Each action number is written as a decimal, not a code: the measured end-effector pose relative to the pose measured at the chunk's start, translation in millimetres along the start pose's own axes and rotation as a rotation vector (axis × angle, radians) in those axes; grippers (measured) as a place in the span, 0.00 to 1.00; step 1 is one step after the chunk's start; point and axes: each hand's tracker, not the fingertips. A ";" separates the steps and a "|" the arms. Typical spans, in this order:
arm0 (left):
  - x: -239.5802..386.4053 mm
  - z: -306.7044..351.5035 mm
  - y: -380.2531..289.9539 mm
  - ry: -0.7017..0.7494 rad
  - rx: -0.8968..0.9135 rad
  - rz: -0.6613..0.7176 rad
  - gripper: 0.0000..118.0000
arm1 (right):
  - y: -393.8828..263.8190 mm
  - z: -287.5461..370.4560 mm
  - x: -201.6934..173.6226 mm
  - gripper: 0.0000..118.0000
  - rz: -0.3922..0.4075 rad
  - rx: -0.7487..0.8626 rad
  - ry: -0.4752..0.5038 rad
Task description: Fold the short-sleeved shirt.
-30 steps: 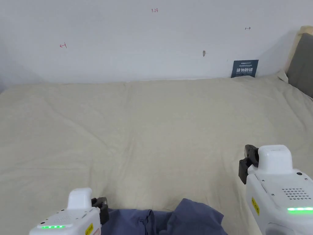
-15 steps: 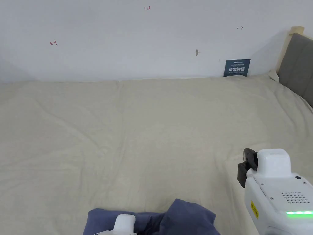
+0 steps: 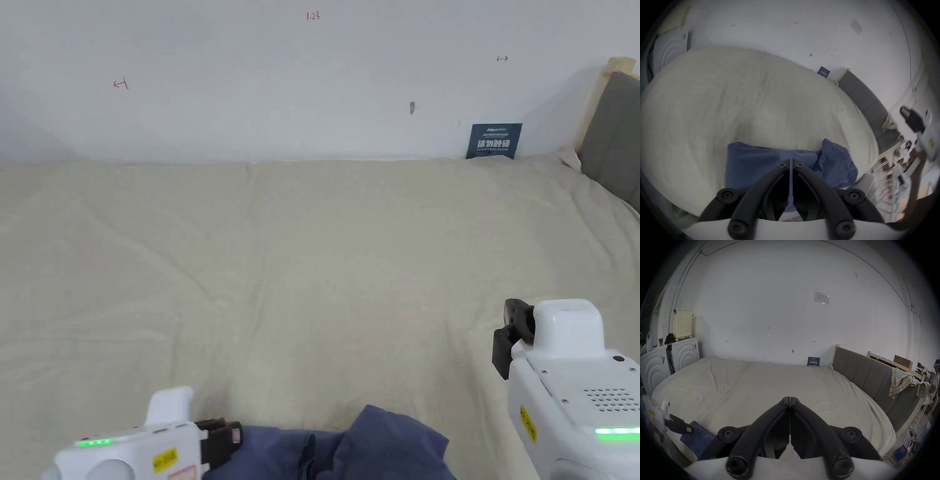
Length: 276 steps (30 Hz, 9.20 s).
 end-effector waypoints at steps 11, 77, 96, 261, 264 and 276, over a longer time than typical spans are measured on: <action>-124.2 -2.2 -6.1 -0.059 -0.110 0.409 0.93 | -7.5 -9.7 -17.0 0.00 0.006 -0.037 0.035; 158.5 -107.5 -14.5 -0.039 -0.194 -0.164 0.81 | -0.8 14.5 32.3 0.00 -0.041 0.011 0.001; 125.1 -60.2 -29.8 0.085 0.164 -0.243 0.00 | 3.0 16.9 28.2 0.00 -0.053 0.026 0.013; -337.9 155.0 110.4 0.758 -0.088 0.242 0.53 | -41.8 -98.1 -200.1 0.00 -0.004 -0.193 0.364; -330.7 166.9 117.5 0.738 -0.036 0.232 0.54 | -32.2 -91.9 -190.4 0.00 -0.009 -0.171 0.366; -147.0 244.0 146.3 0.575 0.415 0.028 0.85 | 38.9 -38.5 -119.1 0.00 -0.027 0.045 0.339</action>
